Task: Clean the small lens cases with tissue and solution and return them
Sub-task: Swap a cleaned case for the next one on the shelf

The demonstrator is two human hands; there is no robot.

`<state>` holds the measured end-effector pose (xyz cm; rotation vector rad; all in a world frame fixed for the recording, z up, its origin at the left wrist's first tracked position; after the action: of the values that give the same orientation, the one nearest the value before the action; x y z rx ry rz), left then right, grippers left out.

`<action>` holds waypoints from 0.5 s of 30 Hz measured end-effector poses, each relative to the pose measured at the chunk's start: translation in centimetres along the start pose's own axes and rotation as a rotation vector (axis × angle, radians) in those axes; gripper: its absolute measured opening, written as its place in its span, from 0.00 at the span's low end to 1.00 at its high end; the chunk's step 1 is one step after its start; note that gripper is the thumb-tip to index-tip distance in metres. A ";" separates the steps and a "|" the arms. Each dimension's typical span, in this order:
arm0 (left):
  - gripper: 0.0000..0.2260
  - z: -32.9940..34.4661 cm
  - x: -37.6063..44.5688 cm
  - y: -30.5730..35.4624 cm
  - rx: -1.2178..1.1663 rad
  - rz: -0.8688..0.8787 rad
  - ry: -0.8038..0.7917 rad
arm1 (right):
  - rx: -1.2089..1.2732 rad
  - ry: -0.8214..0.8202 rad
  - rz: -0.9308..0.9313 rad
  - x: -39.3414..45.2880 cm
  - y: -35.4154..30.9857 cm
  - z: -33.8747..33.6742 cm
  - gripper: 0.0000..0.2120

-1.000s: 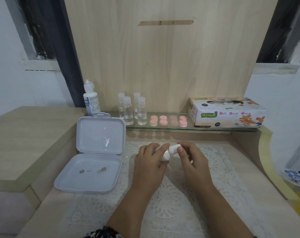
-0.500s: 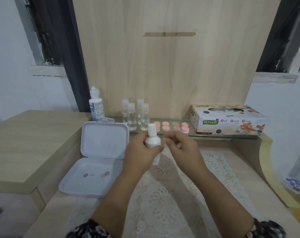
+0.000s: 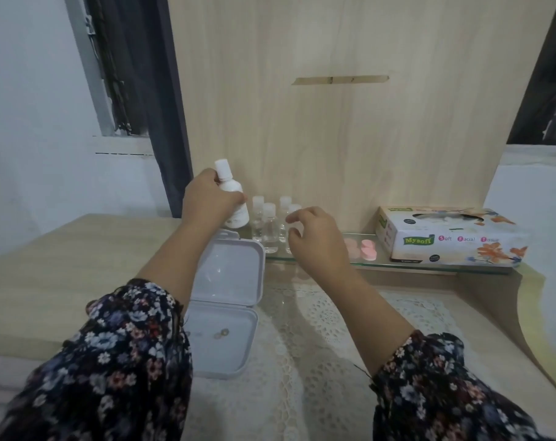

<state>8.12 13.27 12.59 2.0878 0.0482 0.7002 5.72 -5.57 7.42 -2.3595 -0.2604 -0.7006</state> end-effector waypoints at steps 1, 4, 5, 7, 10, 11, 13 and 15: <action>0.16 0.2 0.4 -0.4 0.025 -0.001 -0.005 | -0.019 0.029 -0.023 0.3 -0.2 0.1 0.15; 0.16 1.0 1.2 -1.6 0.086 -0.009 -0.028 | -0.037 0.107 -0.067 1.0 -0.7 0.3 0.16; 0.16 1.4 1.4 -1.9 0.106 -0.013 -0.038 | -0.034 0.134 -0.077 1.1 -0.8 0.3 0.17; 0.12 2.1 1.5 -2.4 0.148 -0.030 -0.066 | -0.039 0.176 -0.094 1.3 -0.9 0.3 0.17; 0.07 3.1 1.5 -2.9 0.232 -0.062 -0.107 | -0.074 0.174 -0.091 1.6 -0.7 0.6 0.19; 0.07 3.4 1.5 -3.0 0.253 -0.066 -0.113 | -0.078 0.166 -0.085 1.6 -0.5 0.8 0.19; 0.08 3.7 1.4 -2.9 0.280 -0.061 -0.117 | -0.070 0.155 -0.079 1.7 -0.3 1.0 0.19; 0.10 3.8 1.2 -2.7 0.310 -0.052 -0.116 | -0.056 0.149 -0.088 1.7 -0.1 1.2 0.19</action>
<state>11.64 12.35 9.43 2.4102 0.1545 0.5669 7.62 -4.75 7.60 -2.3456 -0.2841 -0.9321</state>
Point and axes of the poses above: each hand's wrist, its own x-axis towards the middle knuckle, its own z-axis out of the palm, y = z × x, the point moved 4 cm from there along x, towards the middle knuckle, and after that the axes turned 1 degree about x, right-handed, at the moved point
